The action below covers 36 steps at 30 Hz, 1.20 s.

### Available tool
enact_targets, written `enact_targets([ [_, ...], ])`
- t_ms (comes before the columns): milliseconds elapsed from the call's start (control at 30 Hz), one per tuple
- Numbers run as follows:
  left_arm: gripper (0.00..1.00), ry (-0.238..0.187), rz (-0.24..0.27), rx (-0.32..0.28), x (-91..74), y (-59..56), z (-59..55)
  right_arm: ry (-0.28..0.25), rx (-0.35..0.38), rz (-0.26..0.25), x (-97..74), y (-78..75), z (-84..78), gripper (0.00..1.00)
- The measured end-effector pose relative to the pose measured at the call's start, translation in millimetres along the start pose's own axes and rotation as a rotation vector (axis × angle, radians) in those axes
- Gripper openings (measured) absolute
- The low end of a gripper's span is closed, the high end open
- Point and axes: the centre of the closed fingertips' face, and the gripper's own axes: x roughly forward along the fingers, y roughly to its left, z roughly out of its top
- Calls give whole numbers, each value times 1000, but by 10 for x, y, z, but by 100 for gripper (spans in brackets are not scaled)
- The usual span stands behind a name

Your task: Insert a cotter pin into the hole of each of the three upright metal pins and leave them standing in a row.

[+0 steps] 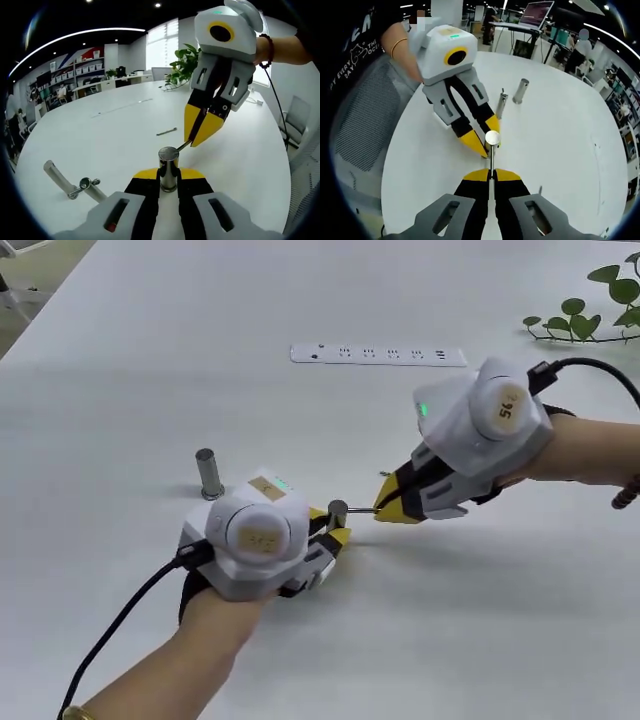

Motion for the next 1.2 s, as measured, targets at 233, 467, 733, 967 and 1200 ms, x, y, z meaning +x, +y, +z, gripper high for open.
enact_targets([
  [233,10,-6,3,-20,4,4,-12,6,50,2,67,-2,-9,0],
  [467,10,-6,14,-46,11,7,-45,-2,68,-2,81,21,44,0],
  [733,10,-7,26,-63,11,18,-62,7,87,-11,65,21,81,0],
  [967,10,0,23,-40,12,10,-64,-16,100,-12,91,5,136,0],
  [1200,10,-1,27,-32,10,8,-67,-20,90,-14,111,-7,188,0],
])
